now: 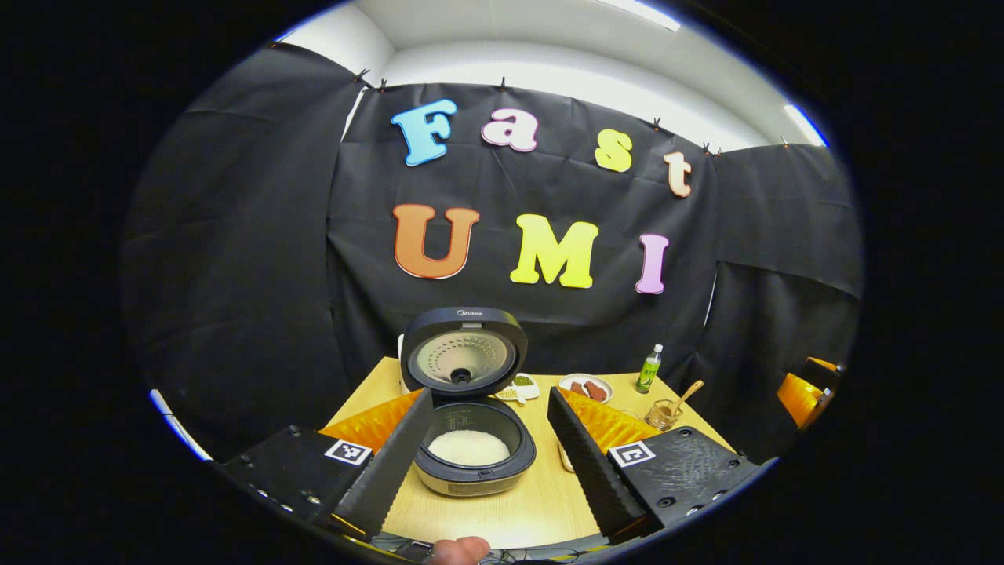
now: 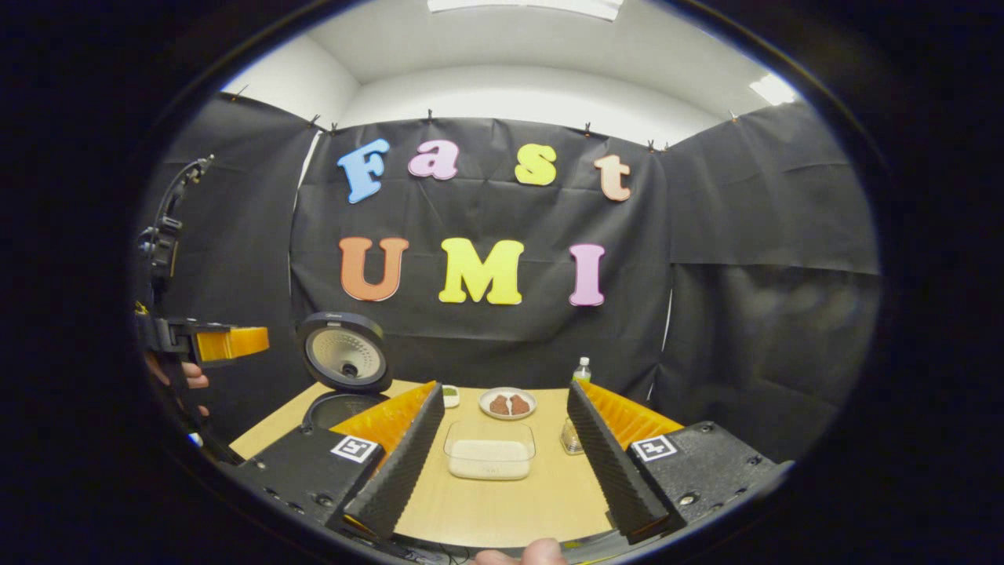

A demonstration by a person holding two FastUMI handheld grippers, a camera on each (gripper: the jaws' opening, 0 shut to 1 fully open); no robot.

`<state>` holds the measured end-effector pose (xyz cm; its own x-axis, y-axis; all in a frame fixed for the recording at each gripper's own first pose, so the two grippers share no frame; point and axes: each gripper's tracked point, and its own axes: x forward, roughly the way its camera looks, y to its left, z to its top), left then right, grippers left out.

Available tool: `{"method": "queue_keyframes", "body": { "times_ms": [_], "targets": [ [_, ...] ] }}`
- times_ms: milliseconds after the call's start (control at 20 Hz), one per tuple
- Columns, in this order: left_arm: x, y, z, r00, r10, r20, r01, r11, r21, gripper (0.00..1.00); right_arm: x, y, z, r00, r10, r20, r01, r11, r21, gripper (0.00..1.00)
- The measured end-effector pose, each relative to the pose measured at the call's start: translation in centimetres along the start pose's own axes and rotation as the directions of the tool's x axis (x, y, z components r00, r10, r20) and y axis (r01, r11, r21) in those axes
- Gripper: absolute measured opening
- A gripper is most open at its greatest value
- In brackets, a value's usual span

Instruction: Close the left gripper, press the button to open the rice cooker; take a wooden spoon from the chopstick holder with the right hand, scoop a spoonful of rice and pour it into the rice cooker, then put the wooden spoon back into the chopstick holder.

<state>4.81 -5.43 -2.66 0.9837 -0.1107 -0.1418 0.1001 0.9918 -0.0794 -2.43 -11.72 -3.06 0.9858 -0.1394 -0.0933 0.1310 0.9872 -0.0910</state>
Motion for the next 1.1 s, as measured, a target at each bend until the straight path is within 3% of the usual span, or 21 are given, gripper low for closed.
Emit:
{"method": "queue_keyframes", "body": {
  "times_ms": [200,450,800,1100],
  "targets": [
    [-2.4,0.1,0.8,0.999,0.022,0.044,-0.021,0.999,-0.029,0.95,1.2,-2.0,-1.2,1.0,-0.004,-0.027,0.005,0.999,0.035,1.0],
    [-2.4,-0.1,0.3,0.993,0.105,0.057,-0.106,0.994,-0.001,0.94,6.1,-7.2,-3.9,0.996,-0.035,-0.081,0.04,0.998,0.053,1.0],
    [1.6,-4.8,1.9,0.977,0.186,0.108,-0.185,0.982,-0.021,0.95,16.6,-15.7,-9.0,0.987,-0.011,-0.161,0.03,0.993,0.118,1.0],
    [5.7,-9.1,1.3,0.961,0.261,0.091,-0.261,0.965,-0.015,0.94,27.8,-22.6,-17.0,0.962,0.025,-0.271,0.026,0.983,0.184,1.0]
  ]
}}
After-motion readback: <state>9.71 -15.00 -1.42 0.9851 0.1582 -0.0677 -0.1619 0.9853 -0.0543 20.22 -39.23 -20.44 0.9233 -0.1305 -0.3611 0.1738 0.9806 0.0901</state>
